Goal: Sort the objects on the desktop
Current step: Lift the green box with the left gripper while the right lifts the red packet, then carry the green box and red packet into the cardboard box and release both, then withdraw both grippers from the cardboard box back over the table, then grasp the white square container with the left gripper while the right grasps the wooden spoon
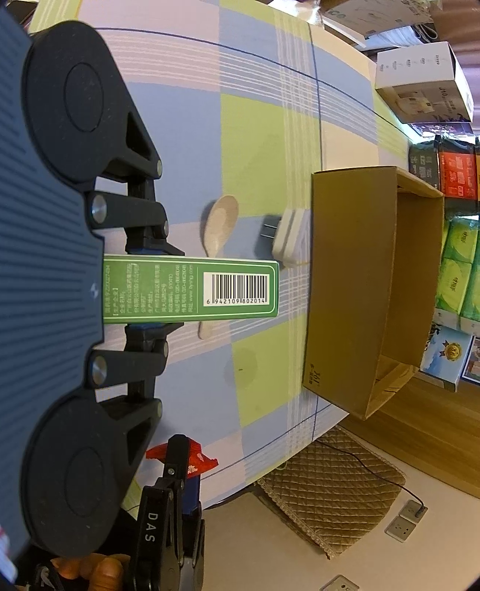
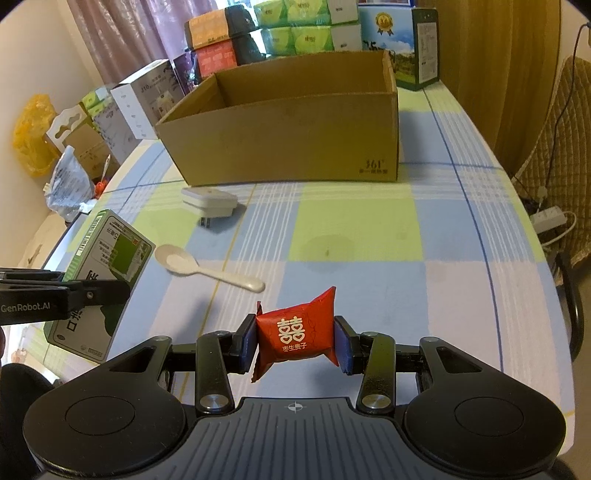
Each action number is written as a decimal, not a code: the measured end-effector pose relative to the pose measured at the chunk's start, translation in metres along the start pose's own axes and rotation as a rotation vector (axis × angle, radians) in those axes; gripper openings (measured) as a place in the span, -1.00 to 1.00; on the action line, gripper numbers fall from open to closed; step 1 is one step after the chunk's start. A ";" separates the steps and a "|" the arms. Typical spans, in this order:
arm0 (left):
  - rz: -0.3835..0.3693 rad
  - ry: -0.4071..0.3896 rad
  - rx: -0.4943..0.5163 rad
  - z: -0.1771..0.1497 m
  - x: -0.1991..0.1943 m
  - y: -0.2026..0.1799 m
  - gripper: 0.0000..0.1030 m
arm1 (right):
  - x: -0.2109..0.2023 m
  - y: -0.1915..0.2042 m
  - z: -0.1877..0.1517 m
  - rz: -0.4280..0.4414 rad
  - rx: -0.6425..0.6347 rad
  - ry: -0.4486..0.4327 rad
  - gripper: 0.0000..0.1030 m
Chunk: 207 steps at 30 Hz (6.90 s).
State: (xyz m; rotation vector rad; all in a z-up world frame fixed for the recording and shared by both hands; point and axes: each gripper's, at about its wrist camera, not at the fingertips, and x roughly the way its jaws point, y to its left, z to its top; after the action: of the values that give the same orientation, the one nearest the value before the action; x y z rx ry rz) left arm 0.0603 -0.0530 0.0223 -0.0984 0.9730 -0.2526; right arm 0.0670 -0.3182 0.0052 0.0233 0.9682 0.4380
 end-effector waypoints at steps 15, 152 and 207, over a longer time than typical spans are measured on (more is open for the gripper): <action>0.003 -0.029 0.026 0.041 0.000 0.005 -0.51 | 0.001 -0.002 0.045 -0.002 -0.045 -0.051 -0.23; 0.098 -0.062 0.117 -0.006 -0.051 0.051 0.97 | -0.020 0.016 -0.010 0.085 -0.213 -0.016 0.96; -0.204 0.106 0.880 0.032 0.083 0.112 0.96 | 0.206 0.131 0.061 0.415 -0.924 0.196 -0.20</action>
State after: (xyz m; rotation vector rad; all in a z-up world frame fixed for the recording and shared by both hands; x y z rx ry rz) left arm 0.1500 0.0334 -0.0483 0.6285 0.8834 -0.8575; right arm 0.1704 -0.1121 -0.0954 -0.6743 0.8736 1.2572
